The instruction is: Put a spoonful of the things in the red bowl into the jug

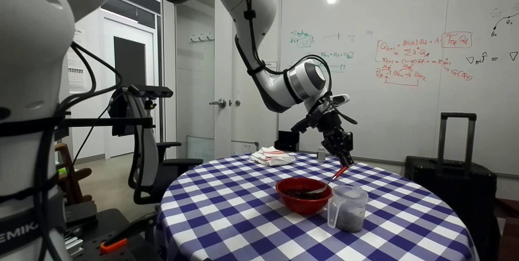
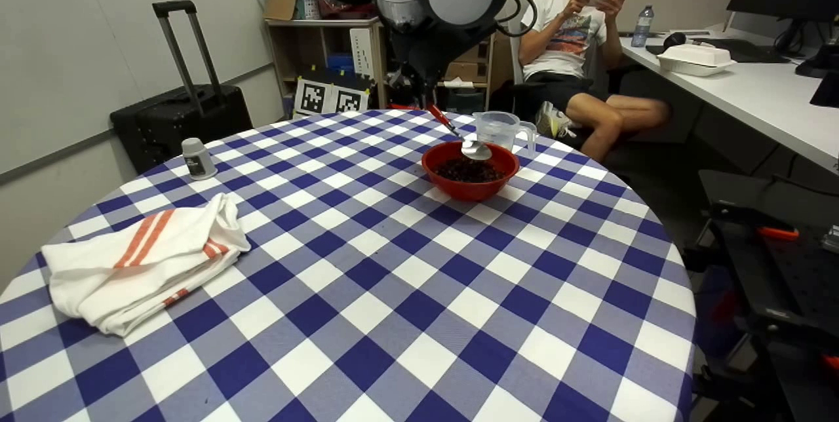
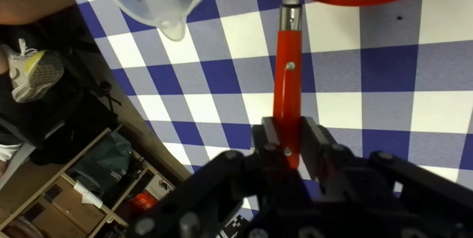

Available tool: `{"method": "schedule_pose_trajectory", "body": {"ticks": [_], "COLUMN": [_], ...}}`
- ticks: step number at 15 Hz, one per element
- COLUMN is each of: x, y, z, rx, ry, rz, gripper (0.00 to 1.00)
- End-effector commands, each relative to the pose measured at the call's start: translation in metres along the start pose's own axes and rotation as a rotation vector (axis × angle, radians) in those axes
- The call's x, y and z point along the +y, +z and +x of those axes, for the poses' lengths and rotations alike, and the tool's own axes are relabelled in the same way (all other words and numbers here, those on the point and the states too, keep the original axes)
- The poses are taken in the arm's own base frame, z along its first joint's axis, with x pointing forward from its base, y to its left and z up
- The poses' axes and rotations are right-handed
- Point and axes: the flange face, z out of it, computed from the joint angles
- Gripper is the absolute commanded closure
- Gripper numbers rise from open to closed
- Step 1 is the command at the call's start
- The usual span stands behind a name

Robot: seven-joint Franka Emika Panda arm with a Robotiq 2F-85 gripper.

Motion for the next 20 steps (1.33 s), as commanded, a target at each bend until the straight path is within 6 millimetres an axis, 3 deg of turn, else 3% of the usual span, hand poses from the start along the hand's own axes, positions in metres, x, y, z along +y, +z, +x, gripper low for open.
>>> {"method": "schedule_pose_trajectory", "body": {"ticks": [1, 12, 20], "x": [-0.003, -0.025, -0.046], "y": [0.002, 0.002, 0.004], "z": [-0.016, -0.042, -0.057], "rx": [0.004, 0.113, 0.086], "ry": [0.053, 0.228, 0.209], "rz": [-0.029, -0.046, -0.011], "gripper": [0.95, 0.95, 0.95]}}
